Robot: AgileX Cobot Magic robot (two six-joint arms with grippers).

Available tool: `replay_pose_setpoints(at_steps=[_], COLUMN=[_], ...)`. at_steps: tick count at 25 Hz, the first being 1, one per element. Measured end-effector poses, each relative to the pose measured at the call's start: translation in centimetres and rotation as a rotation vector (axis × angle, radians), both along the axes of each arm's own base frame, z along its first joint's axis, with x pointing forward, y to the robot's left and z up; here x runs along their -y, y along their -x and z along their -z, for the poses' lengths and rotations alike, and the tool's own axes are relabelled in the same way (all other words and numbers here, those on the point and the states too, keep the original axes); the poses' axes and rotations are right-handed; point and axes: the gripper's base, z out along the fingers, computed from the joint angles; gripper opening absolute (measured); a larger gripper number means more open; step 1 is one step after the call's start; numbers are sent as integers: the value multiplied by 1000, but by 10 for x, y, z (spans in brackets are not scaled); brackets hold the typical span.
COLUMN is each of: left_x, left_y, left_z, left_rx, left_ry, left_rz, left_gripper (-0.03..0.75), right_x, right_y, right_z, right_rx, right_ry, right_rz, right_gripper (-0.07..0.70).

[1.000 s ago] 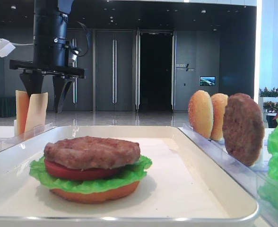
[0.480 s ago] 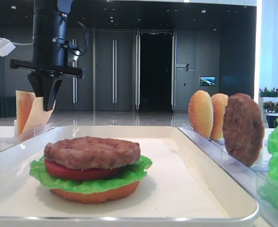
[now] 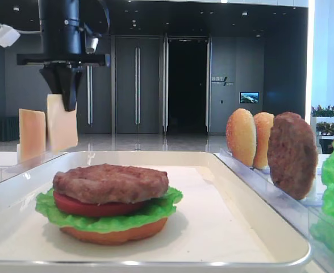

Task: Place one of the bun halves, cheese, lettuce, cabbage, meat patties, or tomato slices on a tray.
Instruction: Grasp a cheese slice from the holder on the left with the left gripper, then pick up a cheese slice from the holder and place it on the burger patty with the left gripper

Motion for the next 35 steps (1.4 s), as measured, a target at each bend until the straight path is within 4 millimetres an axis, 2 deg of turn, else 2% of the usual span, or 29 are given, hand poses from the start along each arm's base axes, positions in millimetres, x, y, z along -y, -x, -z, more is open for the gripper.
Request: replay_pose_setpoints(at_steps=[5, 11, 23, 28, 35], left_x=[4, 16, 26, 30, 26], left_y=[12, 24, 52, 69, 99], left_z=[-36, -57, -110, -115, -96], left_rx=[42, 35, 100, 76, 24], left_ry=[104, 256, 458, 541, 613], left_rz=[27, 115, 274, 358, 401], left_gripper=[28, 27, 27, 27, 27], right_x=[0, 0, 0, 0, 0], right_y=[0, 0, 0, 0, 0], right_z=[0, 0, 0, 0, 0], right_rx=[0, 0, 0, 0, 0], right_ry=[0, 0, 0, 0, 0], right_rz=[0, 0, 0, 0, 0], right_gripper=[521, 521, 520, 520, 520])
